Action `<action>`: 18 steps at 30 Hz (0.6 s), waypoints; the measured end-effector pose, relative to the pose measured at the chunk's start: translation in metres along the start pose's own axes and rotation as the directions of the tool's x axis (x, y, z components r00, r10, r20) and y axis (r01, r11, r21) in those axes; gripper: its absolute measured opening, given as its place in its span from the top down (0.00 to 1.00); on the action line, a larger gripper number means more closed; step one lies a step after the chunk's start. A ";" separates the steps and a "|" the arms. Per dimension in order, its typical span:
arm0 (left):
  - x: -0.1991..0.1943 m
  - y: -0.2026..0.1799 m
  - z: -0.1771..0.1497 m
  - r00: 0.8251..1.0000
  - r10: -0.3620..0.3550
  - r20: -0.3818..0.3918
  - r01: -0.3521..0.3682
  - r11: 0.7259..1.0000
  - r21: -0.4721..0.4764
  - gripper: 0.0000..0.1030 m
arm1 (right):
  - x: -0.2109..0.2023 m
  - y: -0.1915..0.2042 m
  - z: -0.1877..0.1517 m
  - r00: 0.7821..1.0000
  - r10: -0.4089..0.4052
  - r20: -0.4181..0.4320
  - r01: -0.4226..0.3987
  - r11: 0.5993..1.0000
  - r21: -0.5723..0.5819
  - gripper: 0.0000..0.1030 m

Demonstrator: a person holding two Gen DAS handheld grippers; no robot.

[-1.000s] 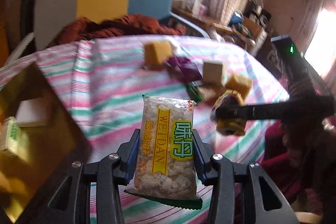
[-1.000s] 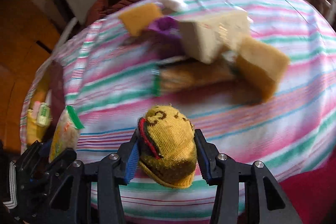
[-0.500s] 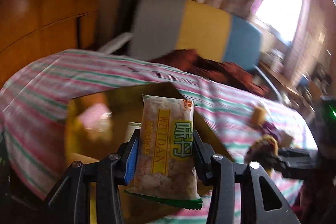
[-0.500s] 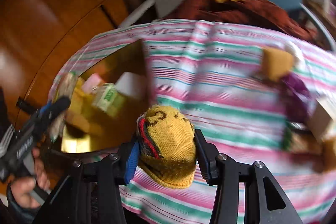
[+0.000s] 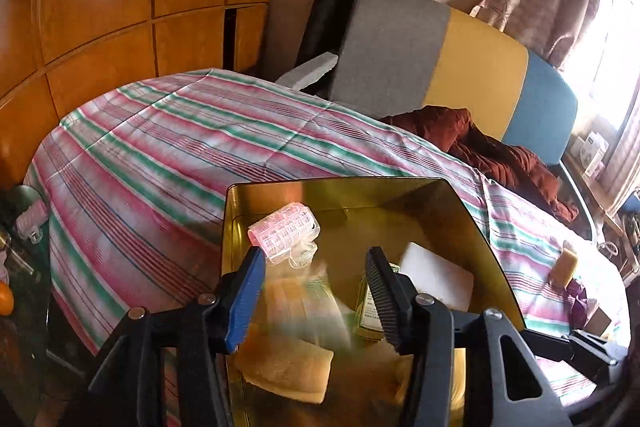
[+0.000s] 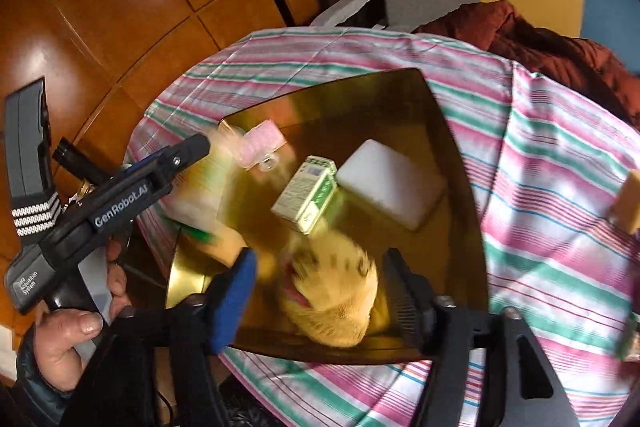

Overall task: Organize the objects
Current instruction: 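Carry the bag and hat to the gold tray and release both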

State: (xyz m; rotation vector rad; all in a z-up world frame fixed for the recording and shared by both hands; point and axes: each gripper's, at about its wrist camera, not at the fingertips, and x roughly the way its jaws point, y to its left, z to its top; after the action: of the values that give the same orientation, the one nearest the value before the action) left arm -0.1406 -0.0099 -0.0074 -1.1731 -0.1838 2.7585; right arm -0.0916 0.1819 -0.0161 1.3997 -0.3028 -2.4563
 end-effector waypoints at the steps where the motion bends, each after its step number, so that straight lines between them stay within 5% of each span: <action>1: -0.002 0.001 0.000 1.000 -0.001 0.004 0.001 1.000 -0.002 0.48 | -0.001 0.002 -0.001 1.000 0.003 0.008 -0.003 1.000 0.003 0.13; 10: -0.037 -0.005 -0.019 0.999 -0.002 0.048 0.002 1.000 0.005 0.48 | -0.012 0.010 -0.021 0.993 -0.096 0.068 0.098 0.995 -0.026 0.01; 18: -0.060 -0.016 -0.044 0.995 0.033 0.090 -0.038 0.998 0.057 0.48 | -0.026 0.015 -0.041 0.949 -0.257 0.185 0.275 0.958 -0.079 0.00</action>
State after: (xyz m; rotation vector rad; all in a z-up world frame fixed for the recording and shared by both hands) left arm -0.0662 -0.0017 0.0071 -1.0501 -0.0922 2.8285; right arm -0.0414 0.1760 -0.0116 1.2579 -0.0197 -2.7748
